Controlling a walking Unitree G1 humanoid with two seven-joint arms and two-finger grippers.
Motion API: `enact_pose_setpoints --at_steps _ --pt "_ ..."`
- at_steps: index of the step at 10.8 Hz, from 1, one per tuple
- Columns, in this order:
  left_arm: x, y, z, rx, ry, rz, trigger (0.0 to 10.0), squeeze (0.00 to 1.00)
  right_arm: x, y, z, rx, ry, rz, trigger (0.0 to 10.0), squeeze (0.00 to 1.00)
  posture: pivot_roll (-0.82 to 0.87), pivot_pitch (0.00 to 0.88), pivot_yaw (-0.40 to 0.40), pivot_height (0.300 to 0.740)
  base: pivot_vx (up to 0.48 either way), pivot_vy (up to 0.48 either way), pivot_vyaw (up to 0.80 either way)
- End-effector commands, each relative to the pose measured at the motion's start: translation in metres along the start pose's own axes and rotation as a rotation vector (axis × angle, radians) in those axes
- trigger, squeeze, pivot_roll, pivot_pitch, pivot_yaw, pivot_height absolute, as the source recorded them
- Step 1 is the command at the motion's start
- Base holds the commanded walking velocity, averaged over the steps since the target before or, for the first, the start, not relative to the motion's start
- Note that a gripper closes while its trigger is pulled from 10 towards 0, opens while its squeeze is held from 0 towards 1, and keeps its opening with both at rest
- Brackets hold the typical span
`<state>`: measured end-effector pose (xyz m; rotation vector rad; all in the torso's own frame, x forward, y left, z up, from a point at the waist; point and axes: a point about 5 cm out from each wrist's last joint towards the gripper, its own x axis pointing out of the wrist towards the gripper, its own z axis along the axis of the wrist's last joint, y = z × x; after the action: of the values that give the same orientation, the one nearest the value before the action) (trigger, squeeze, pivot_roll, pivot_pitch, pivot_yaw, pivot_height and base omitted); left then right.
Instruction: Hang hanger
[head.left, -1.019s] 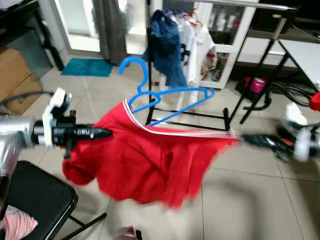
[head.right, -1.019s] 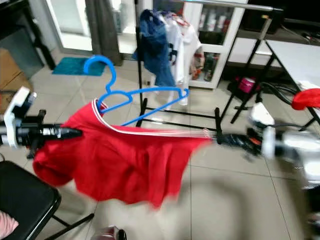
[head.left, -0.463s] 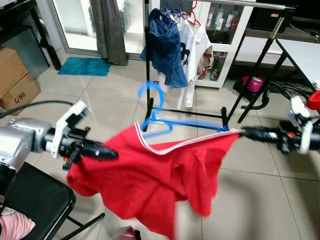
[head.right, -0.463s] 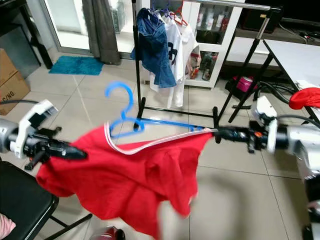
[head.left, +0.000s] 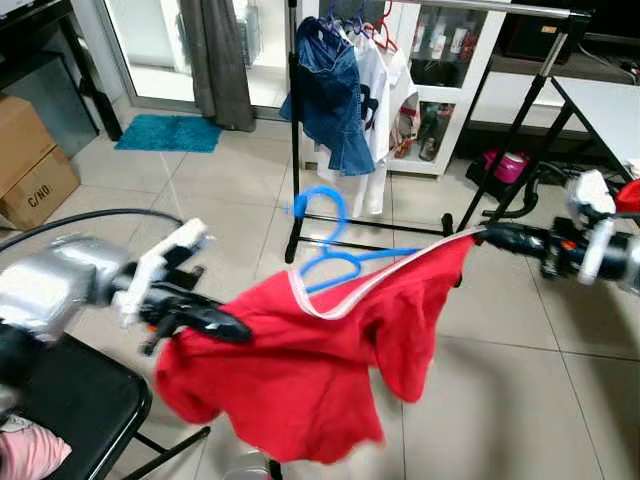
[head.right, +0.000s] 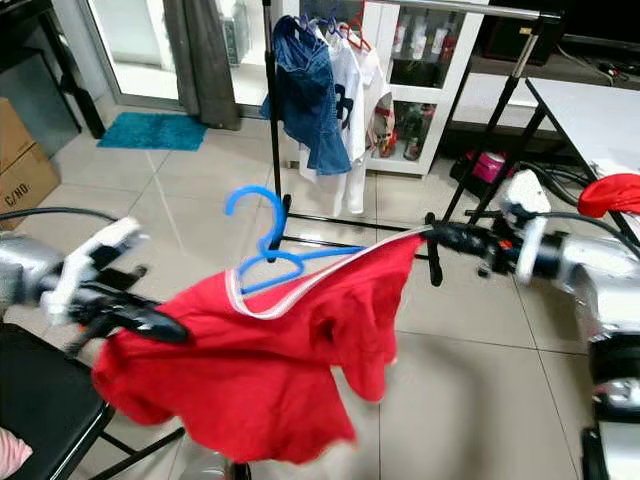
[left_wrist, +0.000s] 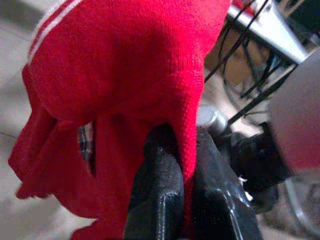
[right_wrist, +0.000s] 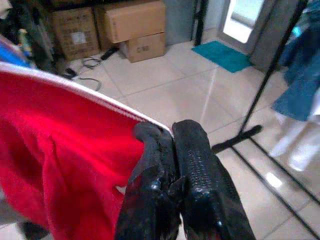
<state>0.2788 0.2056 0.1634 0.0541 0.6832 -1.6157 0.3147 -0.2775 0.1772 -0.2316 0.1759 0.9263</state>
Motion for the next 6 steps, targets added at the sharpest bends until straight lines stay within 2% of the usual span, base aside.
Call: enact_pose_setpoints --at_steps 1,2,3,4,5,6 --pt "0.001 0.005 -0.003 0.032 0.064 0.042 0.0 0.00 -0.004 -0.008 0.011 -0.045 -0.026 -0.064 0.0 0.00 0.05 0.038 0.005 0.740 0.000 0.000 0.00" --pt "0.011 0.013 -0.007 0.054 0.130 0.093 0.0 0.00 0.004 -0.005 0.013 -0.057 -0.030 -0.079 0.0 0.00 0.05 0.039 0.007 0.740 0.000 0.000 0.00" --pt "0.012 0.016 -0.013 0.079 0.200 0.123 0.0 0.00 0.004 -0.008 0.013 -0.073 -0.023 -0.117 0.0 0.00 0.05 0.039 0.007 0.740 0.000 0.000 0.00" --pt "0.015 0.027 -0.013 0.127 0.203 0.232 0.0 0.00 0.003 -0.011 0.013 -0.070 -0.029 -0.174 0.0 0.00 0.05 0.039 0.007 0.740 0.000 0.000 0.00" --pt "0.026 0.039 -0.005 0.170 0.113 0.330 0.0 0.00 0.004 -0.013 0.012 -0.061 -0.041 -0.219 0.0 0.00 0.05 0.036 0.009 0.740 0.000 0.000 0.00" --pt "0.033 0.042 -0.003 0.186 0.101 0.350 0.0 0.00 0.005 -0.012 0.009 -0.059 -0.038 -0.240 0.0 0.00 0.05 0.036 0.009 0.740 0.000 0.000 0.00"
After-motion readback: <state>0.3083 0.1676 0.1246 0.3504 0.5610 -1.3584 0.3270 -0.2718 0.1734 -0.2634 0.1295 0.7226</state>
